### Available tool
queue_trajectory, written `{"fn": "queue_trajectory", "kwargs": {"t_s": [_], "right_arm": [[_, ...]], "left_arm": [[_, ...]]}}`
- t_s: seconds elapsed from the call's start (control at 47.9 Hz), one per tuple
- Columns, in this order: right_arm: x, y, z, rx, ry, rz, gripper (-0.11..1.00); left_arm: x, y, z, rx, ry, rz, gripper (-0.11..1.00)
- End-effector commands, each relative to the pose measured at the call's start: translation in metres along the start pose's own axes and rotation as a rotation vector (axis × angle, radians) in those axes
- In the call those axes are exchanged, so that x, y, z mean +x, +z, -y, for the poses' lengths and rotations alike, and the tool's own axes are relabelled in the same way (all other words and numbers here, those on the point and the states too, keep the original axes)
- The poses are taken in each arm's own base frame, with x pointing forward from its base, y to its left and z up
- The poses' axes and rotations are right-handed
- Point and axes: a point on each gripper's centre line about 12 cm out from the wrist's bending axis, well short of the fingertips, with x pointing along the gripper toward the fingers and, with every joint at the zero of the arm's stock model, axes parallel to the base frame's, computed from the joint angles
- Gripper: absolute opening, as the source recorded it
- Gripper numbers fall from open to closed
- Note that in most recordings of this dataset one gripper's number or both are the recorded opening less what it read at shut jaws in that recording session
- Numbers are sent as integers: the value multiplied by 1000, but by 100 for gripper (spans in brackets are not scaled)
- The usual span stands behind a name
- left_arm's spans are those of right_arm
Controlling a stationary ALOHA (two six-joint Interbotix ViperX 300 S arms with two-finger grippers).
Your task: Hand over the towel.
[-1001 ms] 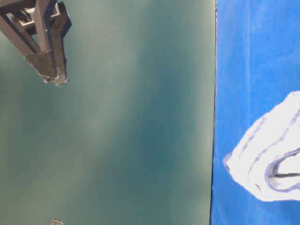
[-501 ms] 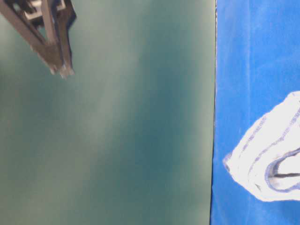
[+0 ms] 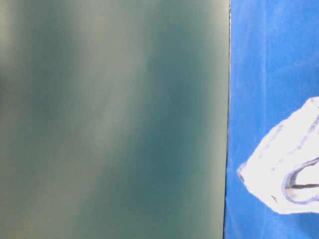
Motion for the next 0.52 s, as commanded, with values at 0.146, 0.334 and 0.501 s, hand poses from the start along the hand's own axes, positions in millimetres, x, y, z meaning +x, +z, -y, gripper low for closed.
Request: {"fn": "queue_trajectory", "kwargs": {"t_s": [0.146, 0.334, 0.501], "right_arm": [[-24, -31, -1, 0, 4, 23, 67], [-26, -57, -1, 2, 12, 21, 67], [-23, -66, -1, 7, 14, 8, 67]], "left_arm": [[-18, -29, 2, -5, 0, 17, 93], [-21, -45, 3, -6, 1, 24, 93], [-20, -51, 3, -6, 1, 17, 93]]}}
